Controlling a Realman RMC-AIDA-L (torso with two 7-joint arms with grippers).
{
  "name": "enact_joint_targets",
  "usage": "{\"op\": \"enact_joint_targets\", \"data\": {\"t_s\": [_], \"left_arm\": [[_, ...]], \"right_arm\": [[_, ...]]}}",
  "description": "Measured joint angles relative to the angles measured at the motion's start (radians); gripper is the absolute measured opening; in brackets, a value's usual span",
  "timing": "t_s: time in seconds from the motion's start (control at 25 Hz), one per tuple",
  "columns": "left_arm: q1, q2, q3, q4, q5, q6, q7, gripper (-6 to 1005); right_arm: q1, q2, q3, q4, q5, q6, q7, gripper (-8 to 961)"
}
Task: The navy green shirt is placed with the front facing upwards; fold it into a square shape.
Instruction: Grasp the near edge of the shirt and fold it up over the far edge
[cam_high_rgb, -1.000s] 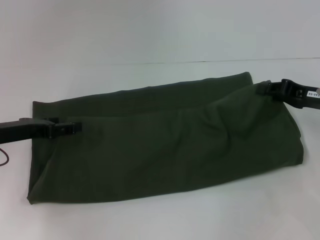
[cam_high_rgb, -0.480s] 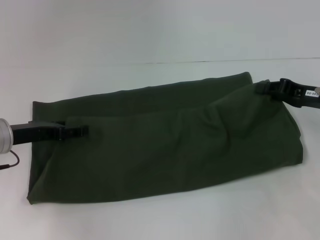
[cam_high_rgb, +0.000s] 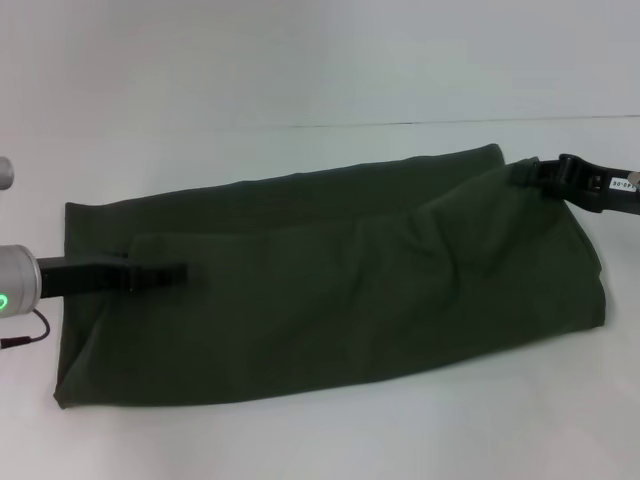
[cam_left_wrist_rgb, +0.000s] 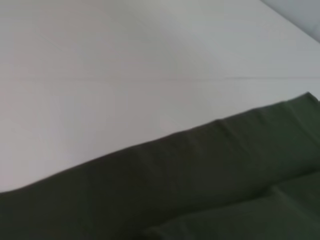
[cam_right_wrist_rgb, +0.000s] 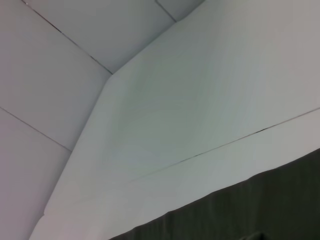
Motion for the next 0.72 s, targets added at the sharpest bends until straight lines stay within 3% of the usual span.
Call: {"op": "enact_joint_targets", "data": {"t_s": [0.32, 0.72], "left_arm": [[0.007, -0.019, 0.016, 0.012, -0.015, -0.079, -0.043, 824], [0.003, -0.019, 0.034, 0.009, -0.012, -0.079, -0.038, 479]], "right_arm": [[0.000, 0.002, -0.001, 0.000, 0.000, 0.002, 0.000, 56], [-0.002, 0.005, -0.001, 0.000, 0.000, 0.002, 0.000, 56]]}}
